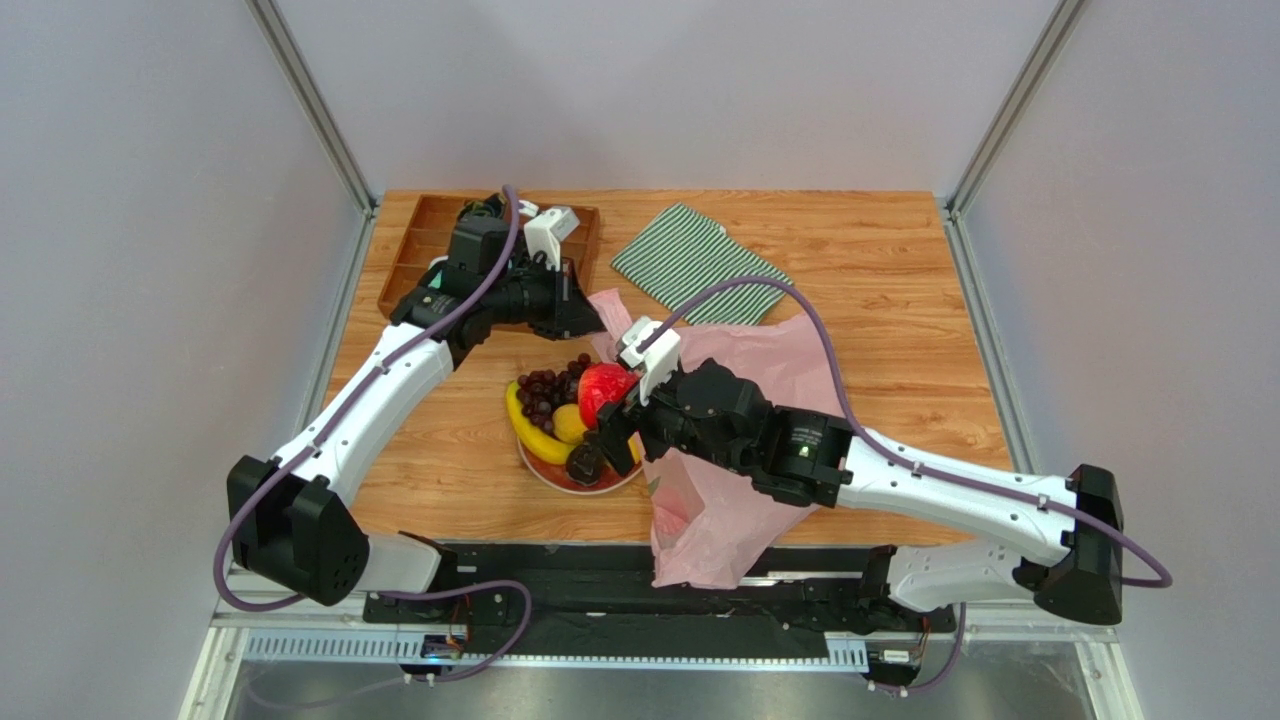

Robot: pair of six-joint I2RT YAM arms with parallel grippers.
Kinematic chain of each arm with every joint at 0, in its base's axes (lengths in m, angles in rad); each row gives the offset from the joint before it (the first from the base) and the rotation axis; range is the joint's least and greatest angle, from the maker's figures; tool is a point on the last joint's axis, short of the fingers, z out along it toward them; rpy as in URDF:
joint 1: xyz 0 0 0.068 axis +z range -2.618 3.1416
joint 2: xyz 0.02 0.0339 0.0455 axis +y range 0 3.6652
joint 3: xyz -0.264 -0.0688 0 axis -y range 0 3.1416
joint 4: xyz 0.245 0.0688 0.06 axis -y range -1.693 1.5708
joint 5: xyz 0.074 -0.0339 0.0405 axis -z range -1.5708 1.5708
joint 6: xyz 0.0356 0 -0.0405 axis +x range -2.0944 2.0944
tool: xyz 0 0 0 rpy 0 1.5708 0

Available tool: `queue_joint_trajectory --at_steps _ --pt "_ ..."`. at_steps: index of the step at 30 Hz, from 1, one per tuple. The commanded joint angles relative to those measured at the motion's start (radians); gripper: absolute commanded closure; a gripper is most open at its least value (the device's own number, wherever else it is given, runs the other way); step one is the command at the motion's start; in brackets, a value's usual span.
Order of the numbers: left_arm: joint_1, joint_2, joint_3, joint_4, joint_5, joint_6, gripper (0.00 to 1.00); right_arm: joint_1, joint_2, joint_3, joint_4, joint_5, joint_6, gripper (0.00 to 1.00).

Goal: Place the fruits into the plastic bag

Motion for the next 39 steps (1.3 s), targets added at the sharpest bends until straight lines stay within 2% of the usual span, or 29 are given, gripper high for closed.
queue_joint_trajectory --at_steps 1,7,13,15,19,26,31,34,39 --pt "-0.003 -0.008 0.037 0.002 0.012 0.002 1.00 -0.001 0.036 0.043 -0.203 -0.012 0.123 0.73" --pt "-0.003 -0.013 0.035 0.007 0.018 -0.003 1.00 0.062 0.045 0.098 -0.219 -0.049 0.133 0.75" --pt "-0.003 -0.020 0.034 0.008 0.023 -0.004 1.00 0.097 0.194 0.171 -0.281 -0.096 0.179 0.75" --pt "-0.003 -0.023 0.034 0.008 0.023 -0.004 1.00 0.097 0.243 0.179 -0.313 -0.078 0.228 0.75" --pt "-0.003 -0.032 0.034 0.008 0.014 0.000 1.00 0.079 0.266 0.192 -0.473 0.073 0.306 0.76" --pt "-0.003 -0.057 0.034 0.007 -0.012 0.008 1.00 -0.042 0.058 0.103 -0.628 0.252 0.390 0.75" --pt "-0.003 -0.077 0.029 0.028 0.021 0.013 1.00 -0.154 0.004 0.038 -0.725 0.458 0.419 0.74" --pt "-0.003 -0.094 0.017 0.065 0.069 0.013 1.00 -0.224 -0.008 0.005 -0.714 0.537 0.397 0.73" --pt "-0.003 -0.118 -0.006 0.146 0.182 -0.009 1.00 -0.373 0.036 -0.049 -0.619 0.563 0.315 0.71"
